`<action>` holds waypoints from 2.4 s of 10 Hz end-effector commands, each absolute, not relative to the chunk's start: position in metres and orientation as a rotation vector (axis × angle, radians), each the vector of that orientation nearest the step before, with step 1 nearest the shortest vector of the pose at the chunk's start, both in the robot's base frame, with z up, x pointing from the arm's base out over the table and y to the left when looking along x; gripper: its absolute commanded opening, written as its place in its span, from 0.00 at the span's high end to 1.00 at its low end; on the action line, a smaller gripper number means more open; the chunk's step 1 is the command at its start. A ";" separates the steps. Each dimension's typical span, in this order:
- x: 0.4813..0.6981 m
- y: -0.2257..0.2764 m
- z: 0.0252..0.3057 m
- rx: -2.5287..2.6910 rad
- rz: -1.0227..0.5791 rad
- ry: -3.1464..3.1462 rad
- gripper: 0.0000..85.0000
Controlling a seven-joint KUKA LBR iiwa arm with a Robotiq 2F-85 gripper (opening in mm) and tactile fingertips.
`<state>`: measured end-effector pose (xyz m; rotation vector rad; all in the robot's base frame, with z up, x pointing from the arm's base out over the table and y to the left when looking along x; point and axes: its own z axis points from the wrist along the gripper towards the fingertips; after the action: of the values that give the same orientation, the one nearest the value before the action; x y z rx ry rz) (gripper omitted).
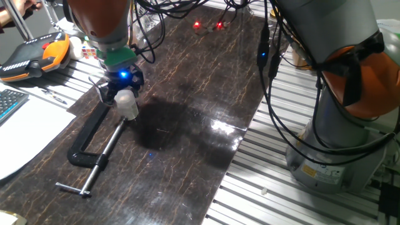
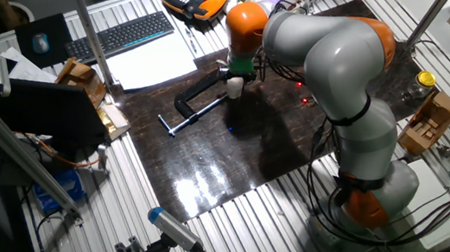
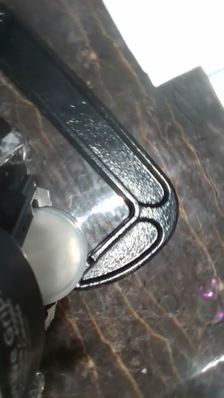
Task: Screw the lid onto the jar
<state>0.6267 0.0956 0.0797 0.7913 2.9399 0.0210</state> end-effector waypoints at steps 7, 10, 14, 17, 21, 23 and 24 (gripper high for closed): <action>0.627 0.096 0.079 1.165 0.013 2.813 0.16; 0.627 0.096 0.079 1.320 0.024 2.738 0.16; 0.628 0.096 0.079 1.552 0.030 2.597 0.16; 0.628 0.096 0.078 1.661 0.035 2.527 0.17; 0.629 0.097 0.078 1.763 0.027 2.449 0.17; 0.629 0.097 0.078 1.808 0.024 2.420 0.17; 0.629 0.097 0.078 1.842 0.020 2.392 0.17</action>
<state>0.6296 0.0967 0.0777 1.8390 2.3946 0.0217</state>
